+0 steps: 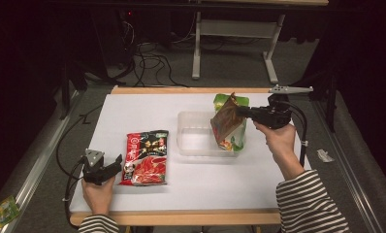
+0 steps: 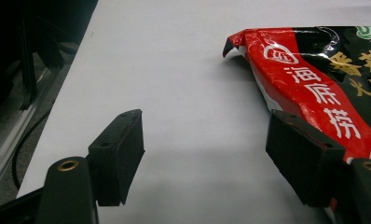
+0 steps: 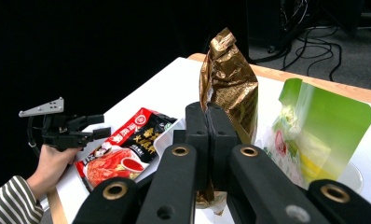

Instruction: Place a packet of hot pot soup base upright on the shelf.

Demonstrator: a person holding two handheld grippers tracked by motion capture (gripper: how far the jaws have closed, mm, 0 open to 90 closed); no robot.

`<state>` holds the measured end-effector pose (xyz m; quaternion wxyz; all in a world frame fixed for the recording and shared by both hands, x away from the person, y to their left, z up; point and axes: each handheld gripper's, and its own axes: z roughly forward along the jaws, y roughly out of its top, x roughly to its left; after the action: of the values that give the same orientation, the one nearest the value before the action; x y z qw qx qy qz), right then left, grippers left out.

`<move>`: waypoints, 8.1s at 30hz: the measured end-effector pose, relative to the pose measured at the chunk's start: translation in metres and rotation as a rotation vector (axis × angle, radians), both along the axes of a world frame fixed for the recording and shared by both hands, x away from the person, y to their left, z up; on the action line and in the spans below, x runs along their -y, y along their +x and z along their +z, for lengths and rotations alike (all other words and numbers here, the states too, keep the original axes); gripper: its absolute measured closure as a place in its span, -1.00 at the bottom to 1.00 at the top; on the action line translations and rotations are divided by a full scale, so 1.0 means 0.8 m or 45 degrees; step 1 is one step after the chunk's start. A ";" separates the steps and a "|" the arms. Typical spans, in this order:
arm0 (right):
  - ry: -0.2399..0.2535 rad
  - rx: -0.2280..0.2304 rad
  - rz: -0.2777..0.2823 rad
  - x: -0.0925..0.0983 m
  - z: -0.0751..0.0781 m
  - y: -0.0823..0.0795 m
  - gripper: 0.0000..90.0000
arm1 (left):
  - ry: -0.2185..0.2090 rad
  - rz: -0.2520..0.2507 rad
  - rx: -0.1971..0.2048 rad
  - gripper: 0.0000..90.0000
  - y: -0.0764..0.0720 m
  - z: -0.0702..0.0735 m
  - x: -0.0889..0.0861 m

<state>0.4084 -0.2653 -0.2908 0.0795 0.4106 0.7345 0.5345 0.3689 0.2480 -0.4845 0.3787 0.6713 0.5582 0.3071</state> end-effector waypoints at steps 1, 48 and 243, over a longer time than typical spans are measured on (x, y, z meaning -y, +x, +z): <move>0.001 -0.002 -0.002 0.000 0.000 0.000 1.00 | 0.000 0.000 0.000 -0.37 0.000 0.000 0.000; -0.124 -0.032 -0.177 -0.011 -0.013 0.013 1.00 | -0.005 0.002 0.002 -0.37 0.000 0.000 -0.001; -0.627 -0.013 -0.389 0.083 -0.237 -0.078 0.17 | -0.241 -0.293 -0.423 0.88 0.116 0.044 0.034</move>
<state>0.3463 -0.3321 -0.4806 0.2525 0.4874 0.7722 0.3199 0.4619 0.2207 -0.4491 0.3755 0.7335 0.5588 0.0933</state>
